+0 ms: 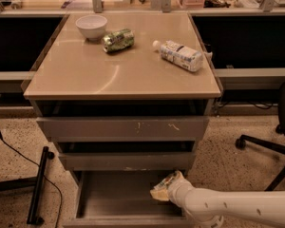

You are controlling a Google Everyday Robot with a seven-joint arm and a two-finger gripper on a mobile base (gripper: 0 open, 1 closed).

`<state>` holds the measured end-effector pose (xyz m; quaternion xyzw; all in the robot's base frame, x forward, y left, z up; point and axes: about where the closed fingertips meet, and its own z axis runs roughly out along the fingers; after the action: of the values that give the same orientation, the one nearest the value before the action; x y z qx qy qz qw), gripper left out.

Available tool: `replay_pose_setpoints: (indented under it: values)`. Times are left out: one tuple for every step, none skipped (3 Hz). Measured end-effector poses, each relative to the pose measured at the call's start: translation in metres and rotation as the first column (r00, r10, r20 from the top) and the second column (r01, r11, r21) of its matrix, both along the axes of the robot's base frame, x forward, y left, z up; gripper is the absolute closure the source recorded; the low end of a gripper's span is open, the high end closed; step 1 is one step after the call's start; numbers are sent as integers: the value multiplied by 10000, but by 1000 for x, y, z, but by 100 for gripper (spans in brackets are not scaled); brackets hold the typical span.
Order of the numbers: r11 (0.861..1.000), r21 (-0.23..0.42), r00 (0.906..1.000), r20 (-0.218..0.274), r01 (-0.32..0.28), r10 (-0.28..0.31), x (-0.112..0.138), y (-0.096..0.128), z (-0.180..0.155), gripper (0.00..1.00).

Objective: Pick 7up can from bottom drawer and place on counter

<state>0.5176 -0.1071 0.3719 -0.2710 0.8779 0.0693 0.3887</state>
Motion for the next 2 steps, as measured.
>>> replay_pose_setpoints:
  values:
    - [9986,-234,9986,245,473,-467,-41,-27,31,100]
    - [9986,-234,9986,245,473,-467,-41,-27,31,100]
